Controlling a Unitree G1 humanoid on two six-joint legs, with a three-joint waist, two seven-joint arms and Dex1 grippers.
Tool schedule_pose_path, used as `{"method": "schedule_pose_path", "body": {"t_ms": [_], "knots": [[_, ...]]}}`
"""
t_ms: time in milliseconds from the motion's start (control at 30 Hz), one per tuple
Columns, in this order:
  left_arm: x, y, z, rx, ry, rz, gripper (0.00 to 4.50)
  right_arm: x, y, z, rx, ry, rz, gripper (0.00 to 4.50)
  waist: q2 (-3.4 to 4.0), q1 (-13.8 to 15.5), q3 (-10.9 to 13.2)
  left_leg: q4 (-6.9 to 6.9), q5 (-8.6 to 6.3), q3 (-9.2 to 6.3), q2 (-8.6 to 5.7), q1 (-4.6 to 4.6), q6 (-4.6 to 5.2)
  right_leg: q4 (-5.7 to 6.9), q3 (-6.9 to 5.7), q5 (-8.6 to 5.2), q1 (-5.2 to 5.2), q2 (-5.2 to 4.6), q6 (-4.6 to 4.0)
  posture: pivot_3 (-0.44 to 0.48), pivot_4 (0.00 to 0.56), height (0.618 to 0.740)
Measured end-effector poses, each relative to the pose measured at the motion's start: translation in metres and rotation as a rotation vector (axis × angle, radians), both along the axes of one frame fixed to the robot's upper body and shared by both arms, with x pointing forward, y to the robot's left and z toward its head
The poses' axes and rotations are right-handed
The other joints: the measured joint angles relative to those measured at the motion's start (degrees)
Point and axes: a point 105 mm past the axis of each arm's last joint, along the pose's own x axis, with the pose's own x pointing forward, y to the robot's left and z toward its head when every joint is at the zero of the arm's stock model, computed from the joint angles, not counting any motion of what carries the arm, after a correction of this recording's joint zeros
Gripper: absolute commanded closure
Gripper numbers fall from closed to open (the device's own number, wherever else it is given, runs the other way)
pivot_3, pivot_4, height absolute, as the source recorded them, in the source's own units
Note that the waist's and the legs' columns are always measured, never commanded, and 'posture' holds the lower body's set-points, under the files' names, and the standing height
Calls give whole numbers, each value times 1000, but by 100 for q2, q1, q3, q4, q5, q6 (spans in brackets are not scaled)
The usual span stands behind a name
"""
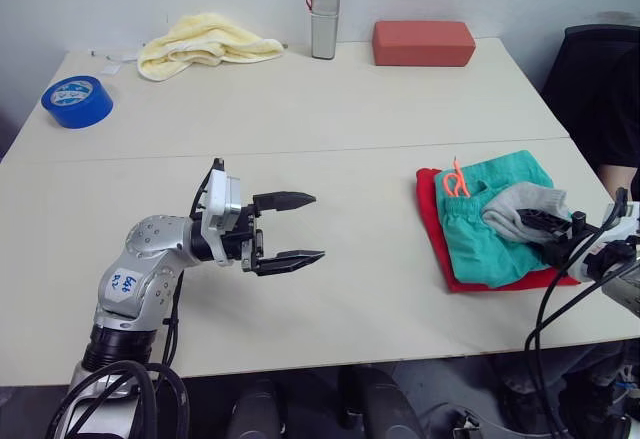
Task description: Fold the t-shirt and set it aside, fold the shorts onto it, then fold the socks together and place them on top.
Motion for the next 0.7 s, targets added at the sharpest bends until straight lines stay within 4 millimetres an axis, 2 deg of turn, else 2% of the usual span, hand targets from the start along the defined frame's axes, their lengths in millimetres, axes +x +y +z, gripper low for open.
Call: {"method": "schedule_pose_path", "body": {"t_ms": [100,133,333,433,600,633,700], "knots": [[3,2,-3,0,17,8,0,-4,-8,5,-34,13,18,174,2,1,1,0,0,3,0,0,1,-3,3,2,0,0,4,0,150,740],[3,2,-3,1,17,4,0,-7,-12,8,-50,10,27,21,5,3,3,0,-1,4,-1,-1,3,-6,4,4,0,0,7,0,150,740],[4,7,-8,9,42,-2,0,-24,-25,34,-125,-29,151,21,14,3,9,-1,-5,17,-5,-4,17,-32,13,16,1,8,27,0,150,740],[5,11,-9,31,44,4,0,-37,-32,36,-135,-4,202,21,14,0,9,-4,-8,28,-6,-3,23,-41,23,20,1,8,33,0,150,740],[7,34,-25,110,58,130,0,-65,-28,30,-296,84,382,21,19,-7,7,-21,-10,43,2,-1,26,-77,34,29,0,9,45,0,150,740],[5,44,-31,131,72,170,0,-67,-28,33,-343,47,412,21,20,-15,8,-28,-11,46,3,0,27,-84,35,30,0,10,47,0,150,740],[-4,73,-46,199,127,262,0,-61,-24,52,-455,-164,494,21,21,-56,9,-41,-18,57,11,8,20,-94,41,29,-1,22,49,0,150,740]]}}
